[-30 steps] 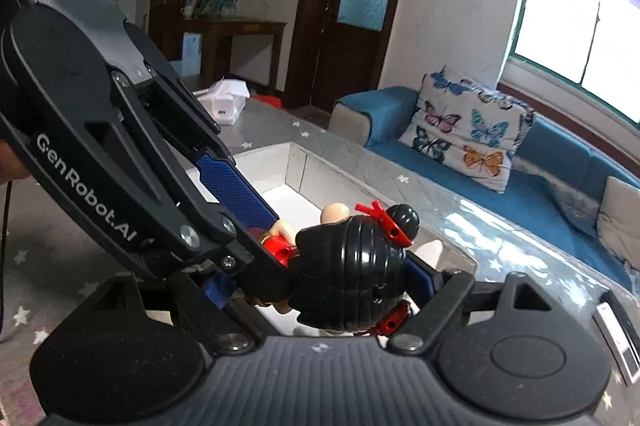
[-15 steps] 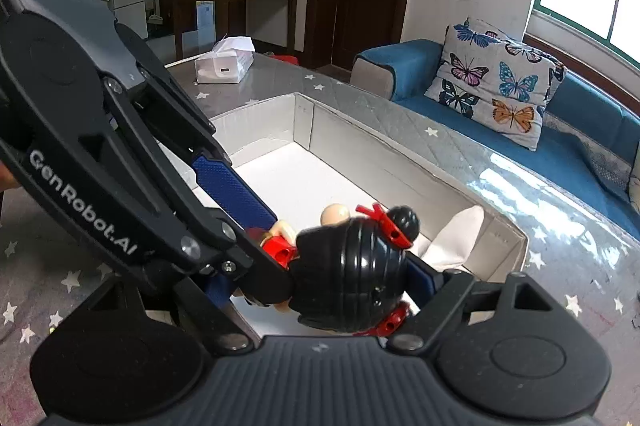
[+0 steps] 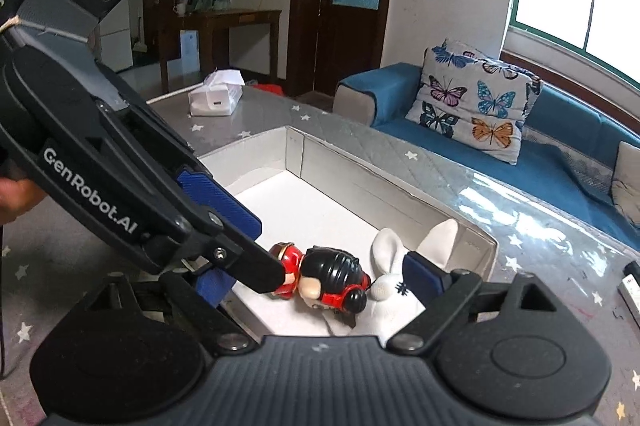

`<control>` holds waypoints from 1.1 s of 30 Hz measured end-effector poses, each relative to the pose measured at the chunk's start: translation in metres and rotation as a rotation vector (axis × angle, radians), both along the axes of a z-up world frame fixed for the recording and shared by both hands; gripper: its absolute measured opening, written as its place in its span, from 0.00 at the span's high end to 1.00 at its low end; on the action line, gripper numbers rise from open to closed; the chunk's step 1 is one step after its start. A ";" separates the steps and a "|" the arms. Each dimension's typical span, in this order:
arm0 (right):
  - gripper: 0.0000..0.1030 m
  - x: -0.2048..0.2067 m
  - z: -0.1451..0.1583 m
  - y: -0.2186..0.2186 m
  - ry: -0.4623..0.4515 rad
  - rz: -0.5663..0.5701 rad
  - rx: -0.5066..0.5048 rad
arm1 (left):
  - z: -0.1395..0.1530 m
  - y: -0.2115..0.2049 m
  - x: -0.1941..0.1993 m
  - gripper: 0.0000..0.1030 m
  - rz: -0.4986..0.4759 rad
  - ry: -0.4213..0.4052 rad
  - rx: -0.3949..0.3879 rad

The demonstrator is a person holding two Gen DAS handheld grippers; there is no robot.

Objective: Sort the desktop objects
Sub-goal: 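Lift the doll into the box and open the left tool, then move the left tool to the tan peanut plush and grasp it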

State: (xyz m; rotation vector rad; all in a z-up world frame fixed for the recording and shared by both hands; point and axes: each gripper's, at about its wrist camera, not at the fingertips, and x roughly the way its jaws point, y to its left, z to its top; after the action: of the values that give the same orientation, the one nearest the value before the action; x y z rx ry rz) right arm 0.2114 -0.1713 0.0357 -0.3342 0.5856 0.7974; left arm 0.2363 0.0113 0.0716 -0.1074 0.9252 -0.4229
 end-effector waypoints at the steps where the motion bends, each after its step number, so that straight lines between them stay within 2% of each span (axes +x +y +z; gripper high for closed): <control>1: 0.10 -0.004 0.001 -0.002 -0.007 -0.002 -0.001 | 0.002 -0.002 -0.005 0.57 0.001 -0.011 0.003; 7: 0.10 -0.030 0.004 -0.017 -0.030 -0.028 -0.007 | 0.009 -0.016 -0.034 0.57 -0.017 -0.075 0.025; 13: 0.06 -0.051 0.005 -0.035 -0.038 -0.071 0.006 | 0.007 -0.027 -0.058 0.57 -0.009 -0.098 -0.003; 20: 0.06 -0.071 -0.003 -0.057 -0.030 -0.150 0.012 | 0.000 -0.044 -0.083 0.57 0.005 -0.132 0.001; 27: 0.06 -0.078 -0.010 -0.085 -0.006 -0.212 0.064 | -0.008 -0.057 -0.095 0.57 0.003 -0.129 -0.009; 33: 0.05 -0.086 -0.007 -0.101 -0.020 -0.239 0.096 | -0.007 -0.065 -0.096 0.57 0.005 -0.127 -0.028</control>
State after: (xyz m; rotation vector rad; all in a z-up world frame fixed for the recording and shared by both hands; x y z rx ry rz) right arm 0.1257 -0.2721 0.0285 -0.1794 0.5548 0.5896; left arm 0.1405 -0.0534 0.0644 -0.1073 0.7937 -0.4337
